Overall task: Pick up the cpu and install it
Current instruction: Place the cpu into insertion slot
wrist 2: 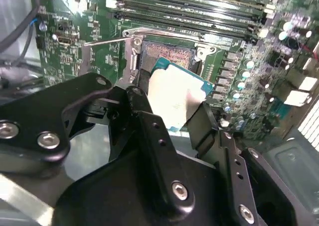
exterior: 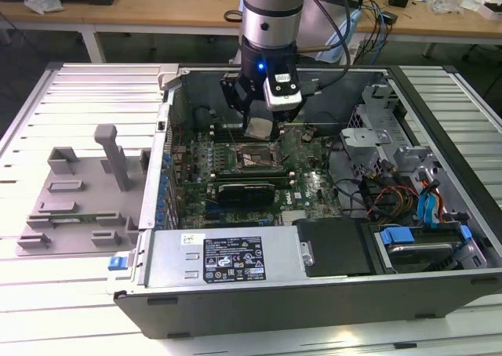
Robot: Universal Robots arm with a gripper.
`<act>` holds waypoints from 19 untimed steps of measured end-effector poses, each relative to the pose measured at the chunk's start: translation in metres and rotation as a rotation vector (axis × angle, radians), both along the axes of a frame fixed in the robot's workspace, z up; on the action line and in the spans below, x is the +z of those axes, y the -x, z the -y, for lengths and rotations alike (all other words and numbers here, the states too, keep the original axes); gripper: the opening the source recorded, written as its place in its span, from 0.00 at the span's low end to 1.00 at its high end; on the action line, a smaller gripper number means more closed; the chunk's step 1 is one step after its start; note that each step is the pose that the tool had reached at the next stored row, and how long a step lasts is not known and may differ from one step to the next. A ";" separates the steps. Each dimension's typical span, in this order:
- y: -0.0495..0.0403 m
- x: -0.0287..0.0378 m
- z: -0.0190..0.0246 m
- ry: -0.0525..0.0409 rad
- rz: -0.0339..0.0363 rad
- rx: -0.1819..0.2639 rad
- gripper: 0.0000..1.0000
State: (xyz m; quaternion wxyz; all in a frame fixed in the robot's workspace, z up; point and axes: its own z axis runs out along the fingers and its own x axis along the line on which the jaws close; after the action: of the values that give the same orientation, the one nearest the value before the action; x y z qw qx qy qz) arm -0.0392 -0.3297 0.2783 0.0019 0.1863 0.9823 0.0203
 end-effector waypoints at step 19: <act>0.0000 -0.0032 0.0000 0.0000 0.0001 -0.603 0.55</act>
State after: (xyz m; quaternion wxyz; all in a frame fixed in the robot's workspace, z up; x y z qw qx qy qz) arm -0.0392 -0.3297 0.2751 0.0079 0.4694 0.8827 0.0188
